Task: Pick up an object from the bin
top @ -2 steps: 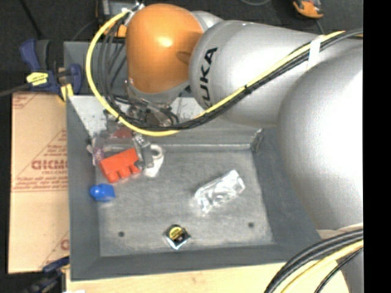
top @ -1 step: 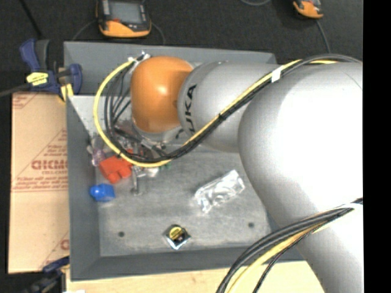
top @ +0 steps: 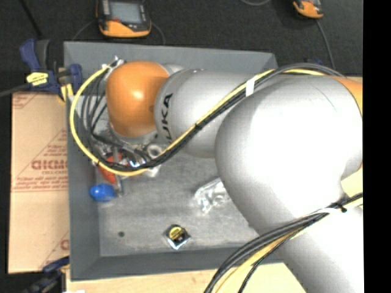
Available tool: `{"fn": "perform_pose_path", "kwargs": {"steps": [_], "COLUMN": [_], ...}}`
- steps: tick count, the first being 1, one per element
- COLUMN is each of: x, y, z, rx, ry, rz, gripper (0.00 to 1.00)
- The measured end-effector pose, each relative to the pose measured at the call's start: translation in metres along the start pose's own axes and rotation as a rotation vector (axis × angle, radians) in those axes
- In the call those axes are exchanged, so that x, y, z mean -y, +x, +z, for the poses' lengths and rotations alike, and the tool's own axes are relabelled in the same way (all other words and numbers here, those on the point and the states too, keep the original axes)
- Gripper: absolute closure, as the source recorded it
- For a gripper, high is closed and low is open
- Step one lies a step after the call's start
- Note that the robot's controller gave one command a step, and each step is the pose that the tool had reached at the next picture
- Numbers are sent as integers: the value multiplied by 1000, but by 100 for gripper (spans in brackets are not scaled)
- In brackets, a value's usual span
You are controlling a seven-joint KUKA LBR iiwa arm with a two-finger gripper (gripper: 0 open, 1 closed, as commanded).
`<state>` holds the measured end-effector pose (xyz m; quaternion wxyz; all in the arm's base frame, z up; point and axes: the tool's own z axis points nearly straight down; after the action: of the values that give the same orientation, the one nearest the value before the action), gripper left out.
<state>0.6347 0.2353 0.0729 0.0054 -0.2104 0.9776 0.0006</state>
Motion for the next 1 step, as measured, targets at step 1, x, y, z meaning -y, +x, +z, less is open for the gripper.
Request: {"fn": "perform_pose_path", "kwargs": {"steps": [1], "x": [0], "y": [-1], "z": [-2], "rx": [2], "ry": [-1], "rz": [3], "gripper": [100]}}
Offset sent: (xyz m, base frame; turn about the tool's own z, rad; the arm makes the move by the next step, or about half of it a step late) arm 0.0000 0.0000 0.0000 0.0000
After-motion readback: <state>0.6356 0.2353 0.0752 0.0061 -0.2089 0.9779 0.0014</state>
